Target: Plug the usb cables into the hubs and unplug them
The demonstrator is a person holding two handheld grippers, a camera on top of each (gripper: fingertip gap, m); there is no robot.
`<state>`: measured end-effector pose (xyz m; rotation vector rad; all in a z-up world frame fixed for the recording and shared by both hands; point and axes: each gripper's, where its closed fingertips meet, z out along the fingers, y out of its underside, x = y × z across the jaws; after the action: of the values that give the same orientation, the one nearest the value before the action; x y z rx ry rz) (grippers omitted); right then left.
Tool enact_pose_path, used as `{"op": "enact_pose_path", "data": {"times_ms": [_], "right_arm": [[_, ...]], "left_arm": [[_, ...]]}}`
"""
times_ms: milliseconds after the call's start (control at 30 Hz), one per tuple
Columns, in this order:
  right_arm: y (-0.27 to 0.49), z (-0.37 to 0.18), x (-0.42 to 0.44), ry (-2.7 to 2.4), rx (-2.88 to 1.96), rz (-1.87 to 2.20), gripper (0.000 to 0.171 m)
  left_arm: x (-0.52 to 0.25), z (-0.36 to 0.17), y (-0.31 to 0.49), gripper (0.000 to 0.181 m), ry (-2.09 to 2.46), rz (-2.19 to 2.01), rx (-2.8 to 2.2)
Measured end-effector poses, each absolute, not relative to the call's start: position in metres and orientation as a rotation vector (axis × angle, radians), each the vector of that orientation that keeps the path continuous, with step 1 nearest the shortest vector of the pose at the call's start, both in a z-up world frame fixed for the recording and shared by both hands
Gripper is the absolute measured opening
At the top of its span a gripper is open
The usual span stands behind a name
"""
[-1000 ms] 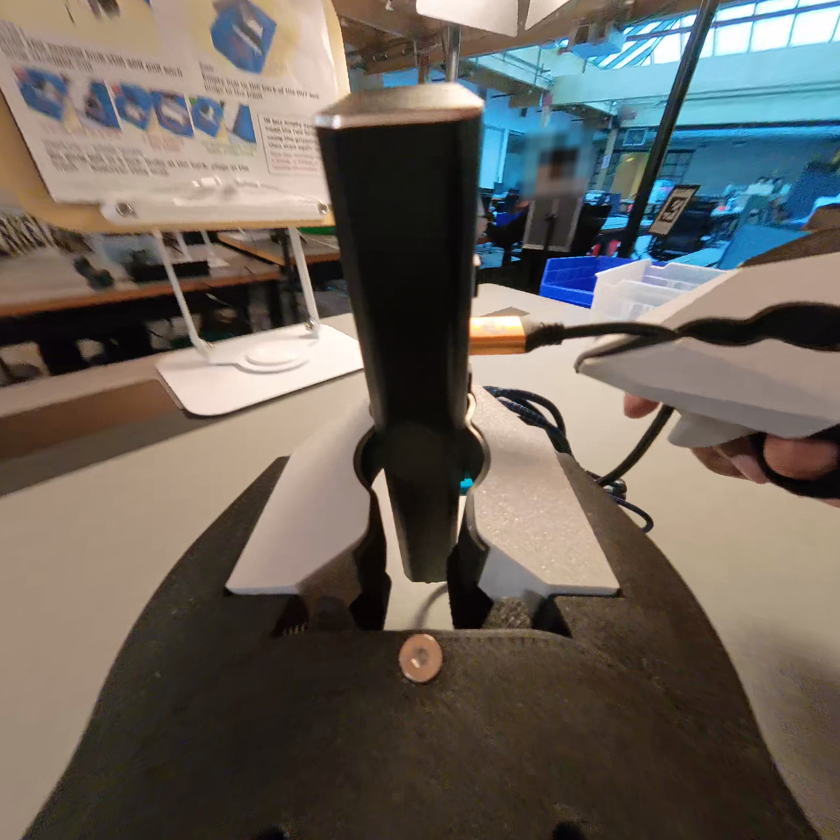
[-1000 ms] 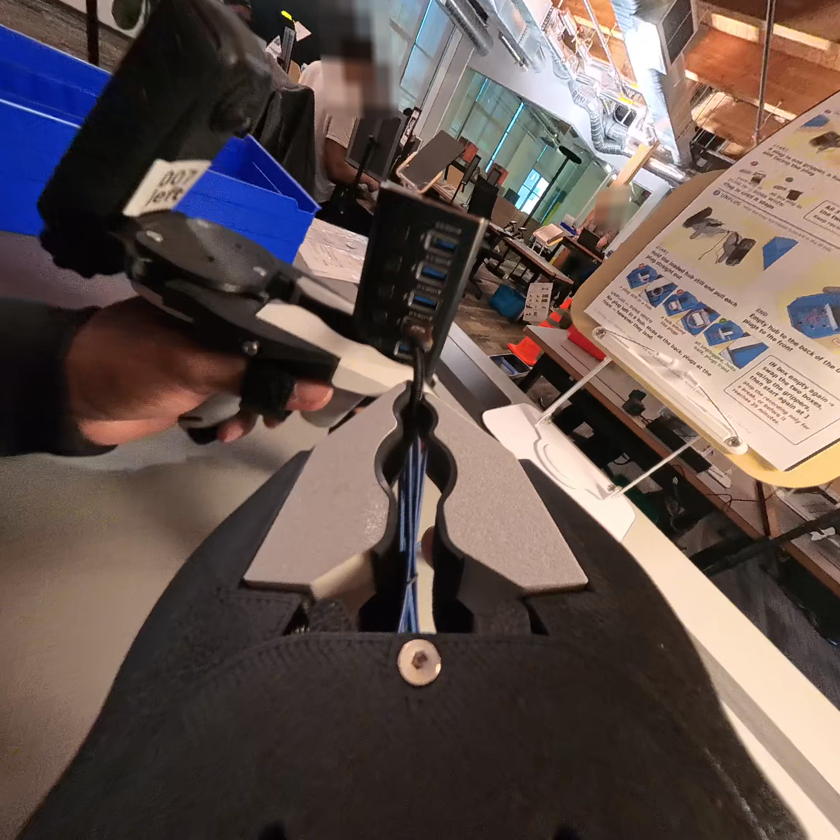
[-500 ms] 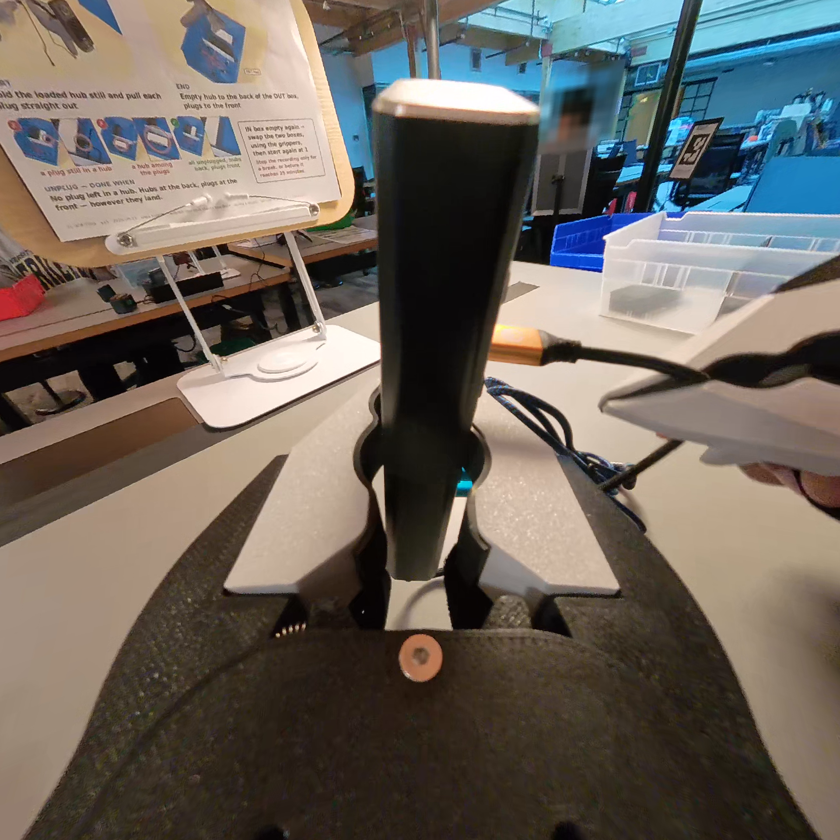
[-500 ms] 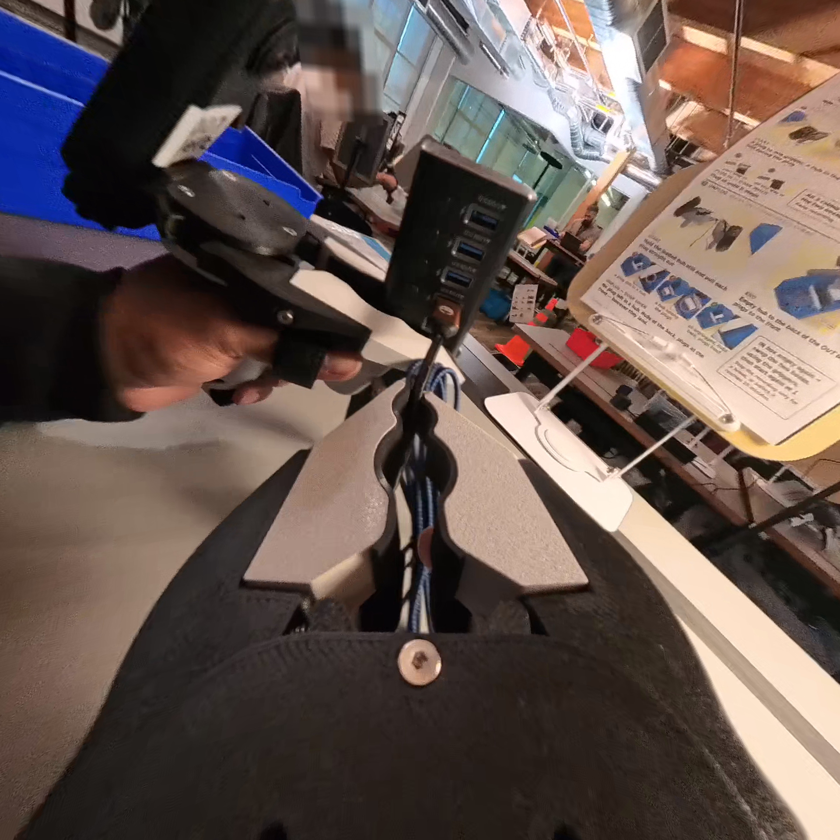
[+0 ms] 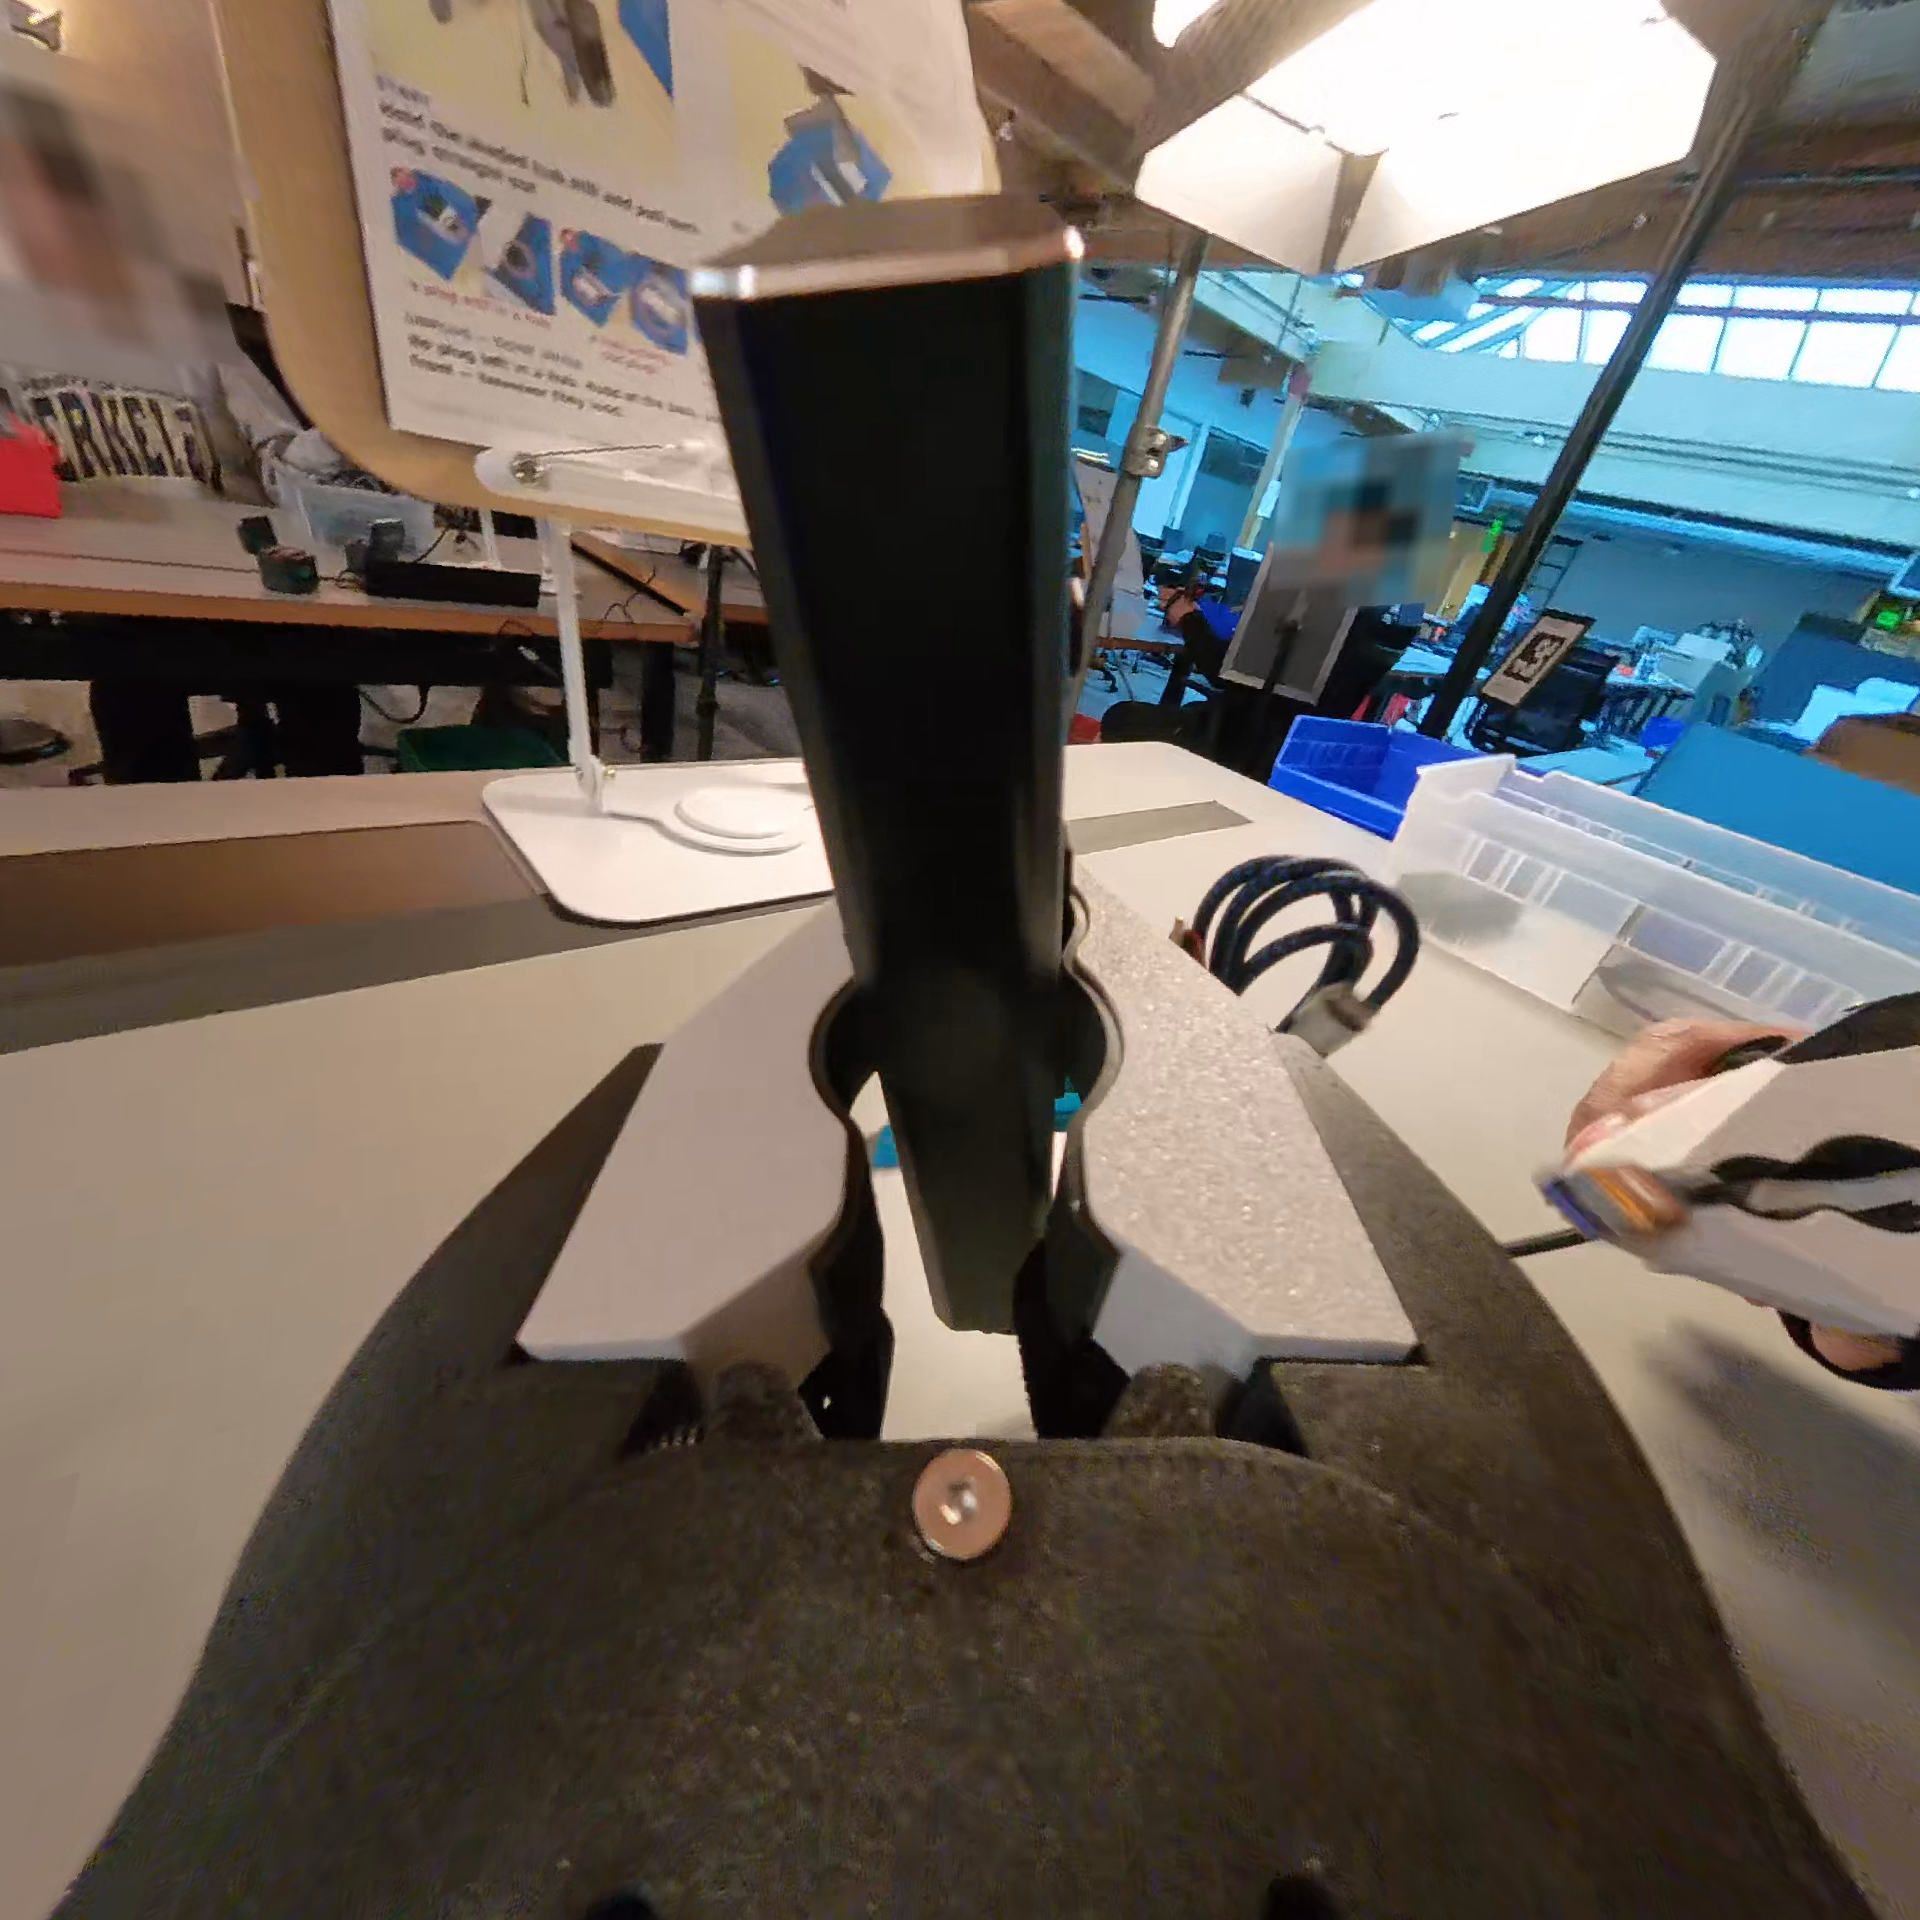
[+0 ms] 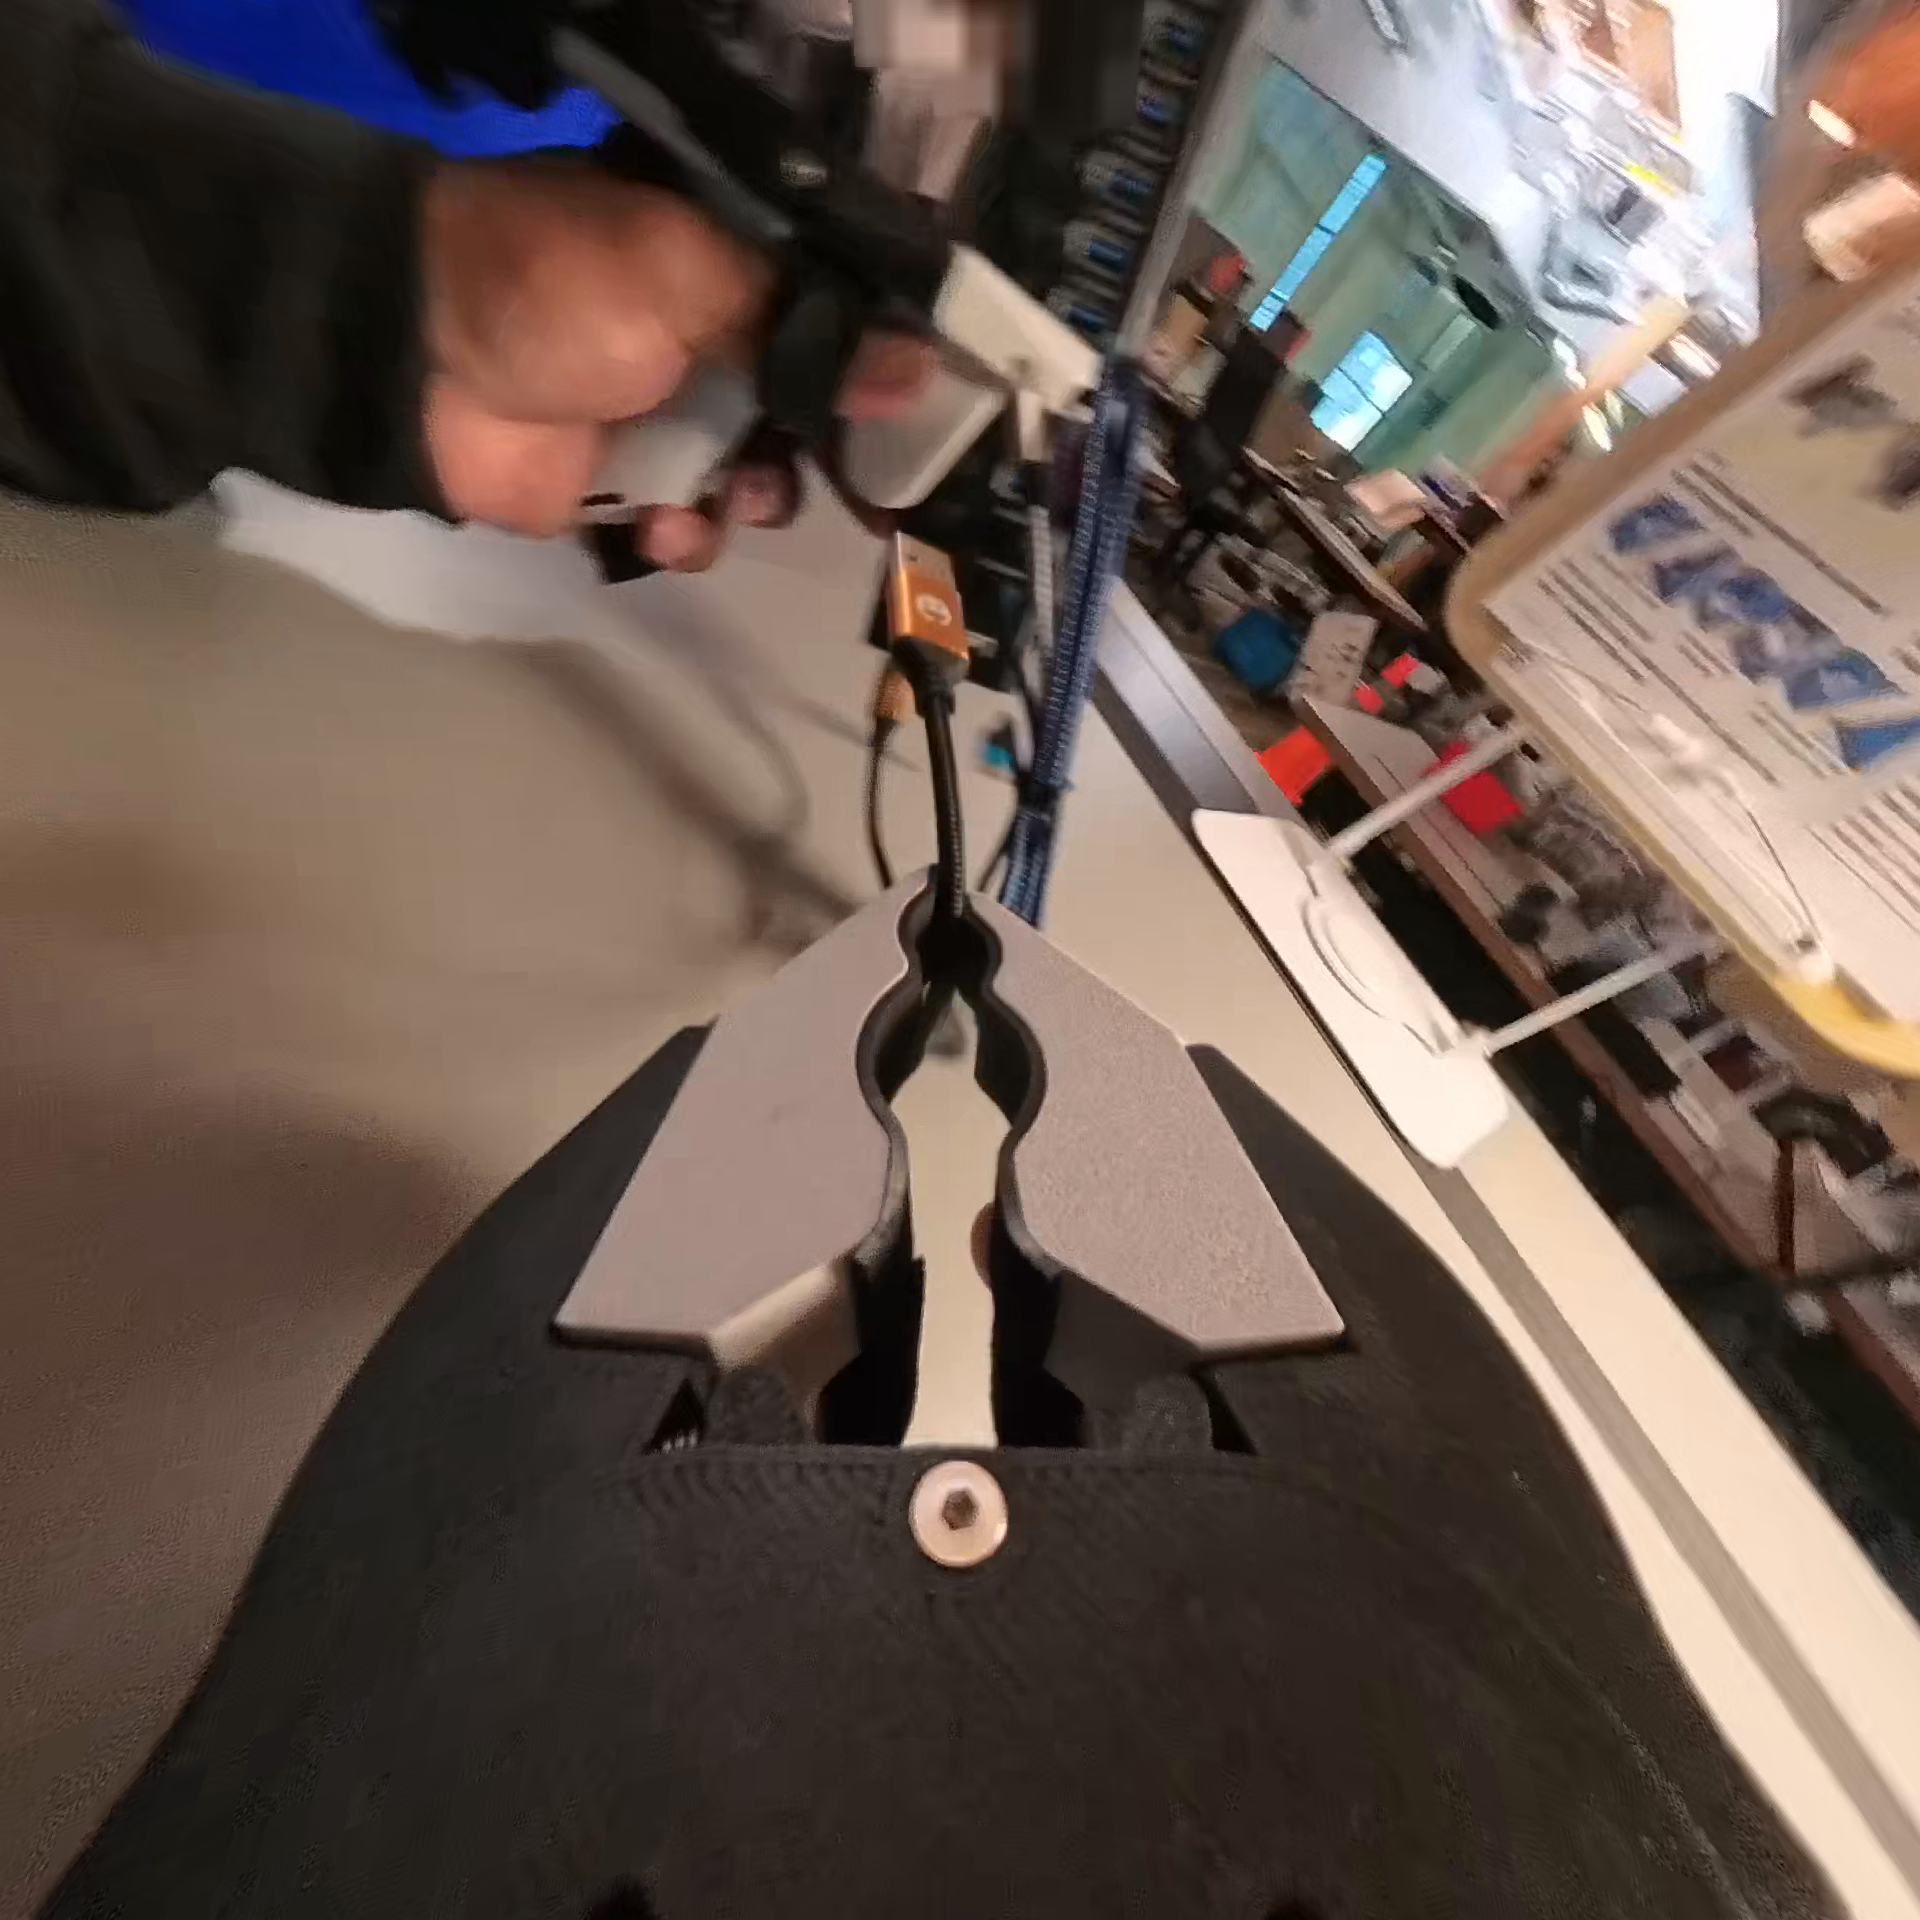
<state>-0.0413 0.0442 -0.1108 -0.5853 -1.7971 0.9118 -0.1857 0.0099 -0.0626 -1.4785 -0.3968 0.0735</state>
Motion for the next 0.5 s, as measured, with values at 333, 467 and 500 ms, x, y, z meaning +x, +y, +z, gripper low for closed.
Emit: {"op": "enact_pose_path", "data": {"times_ms": [333, 467, 500], "right_arm": [[0.008, -0.167, -0.012, -2.103, -0.258, 0.735, 0.053], [0.007, -0.161, -0.004, -2.122, -0.244, 0.799, 0.066], [0.008, -0.156, -0.004, -2.106, -0.255, 0.817, 0.065]], "left_arm": [[-0.176, -0.07, 0.019, 0.03, -0.404, -0.001, -1.468], [-0.183, -0.068, 0.013, 0.03, -0.429, 0.017, -1.452], [-0.184, -0.067, 0.012, 0.03, -0.427, 0.031, -1.454]]}}
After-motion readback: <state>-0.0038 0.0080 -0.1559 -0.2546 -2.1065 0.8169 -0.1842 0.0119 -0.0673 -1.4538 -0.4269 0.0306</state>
